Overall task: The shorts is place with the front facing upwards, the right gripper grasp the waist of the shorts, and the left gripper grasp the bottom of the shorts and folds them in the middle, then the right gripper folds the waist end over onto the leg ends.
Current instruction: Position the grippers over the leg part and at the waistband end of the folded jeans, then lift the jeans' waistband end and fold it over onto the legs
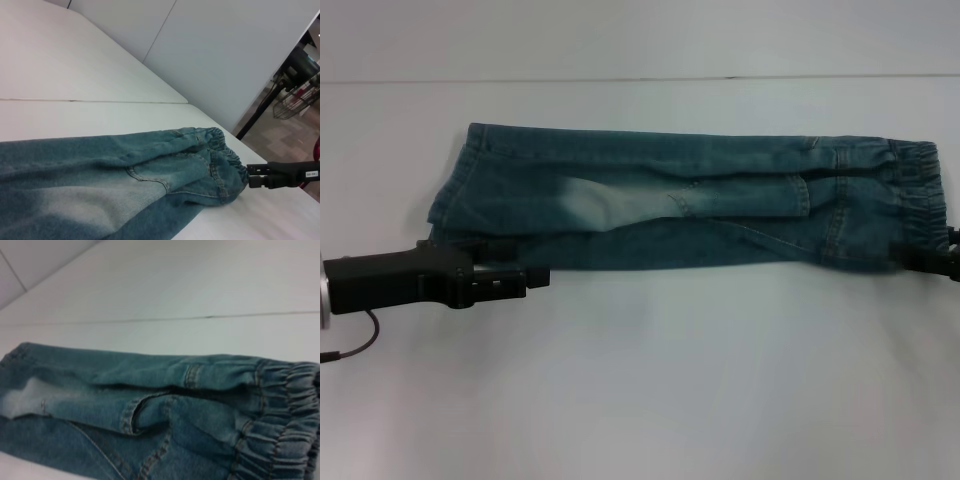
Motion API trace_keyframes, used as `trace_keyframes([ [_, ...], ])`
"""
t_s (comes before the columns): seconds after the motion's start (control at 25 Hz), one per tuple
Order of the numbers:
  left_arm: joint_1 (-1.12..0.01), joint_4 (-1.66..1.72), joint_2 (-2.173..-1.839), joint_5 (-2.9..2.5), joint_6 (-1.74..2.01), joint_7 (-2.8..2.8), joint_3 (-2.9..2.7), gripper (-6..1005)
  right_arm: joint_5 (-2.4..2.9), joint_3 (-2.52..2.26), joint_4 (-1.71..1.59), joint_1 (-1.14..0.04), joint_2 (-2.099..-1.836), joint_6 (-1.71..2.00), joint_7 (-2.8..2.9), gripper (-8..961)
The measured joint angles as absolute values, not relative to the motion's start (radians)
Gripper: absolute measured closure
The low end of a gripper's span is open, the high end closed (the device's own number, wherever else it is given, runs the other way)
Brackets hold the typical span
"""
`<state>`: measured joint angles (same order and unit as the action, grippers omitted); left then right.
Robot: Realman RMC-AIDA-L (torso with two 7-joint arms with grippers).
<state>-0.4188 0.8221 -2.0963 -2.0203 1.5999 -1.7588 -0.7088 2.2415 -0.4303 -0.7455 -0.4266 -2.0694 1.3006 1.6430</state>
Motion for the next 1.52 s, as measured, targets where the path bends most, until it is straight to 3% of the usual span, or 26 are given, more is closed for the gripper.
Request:
trace_keyframes([
  [0.36,-0.420,0.822,-2.097,-2.020,1.601,-1.761,-0.709,172,2.259,-0.442,-0.690,-0.441,-2.049,1.262,1.648,33],
  [0.6,-0.428,0.822,-2.100,-2.020,1.601,-1.756,-0.716,172,2.259,-0.448,-0.684,-0.443,-2.045,1.271,1.628,265],
  [0.68,-0.428,0.822,-2.102,-2.020,1.599,-1.754,-0.720,172,2.259,-0.449,-0.684,-0.443,-2.045,1.267,1.621,517],
  [1.0,-0.451,0.824,-2.117,-2.019,1.601,-1.745,-0.727,171,2.250,-0.434,-0.684,-0.435,-2.045,1.267,1.589,692],
  [1.36,-0.561,0.780,-2.166,-2.010,1.448,-1.713,-0.802,171,2.249,-0.411,-0.690,-0.433,-2.047,1.278,1.573,895],
  [1.52,-0.618,0.718,-2.166,-2.008,1.334,-1.683,-0.879,171,2.249,-0.408,-0.698,-0.433,-2.049,1.293,1.572,893],
])
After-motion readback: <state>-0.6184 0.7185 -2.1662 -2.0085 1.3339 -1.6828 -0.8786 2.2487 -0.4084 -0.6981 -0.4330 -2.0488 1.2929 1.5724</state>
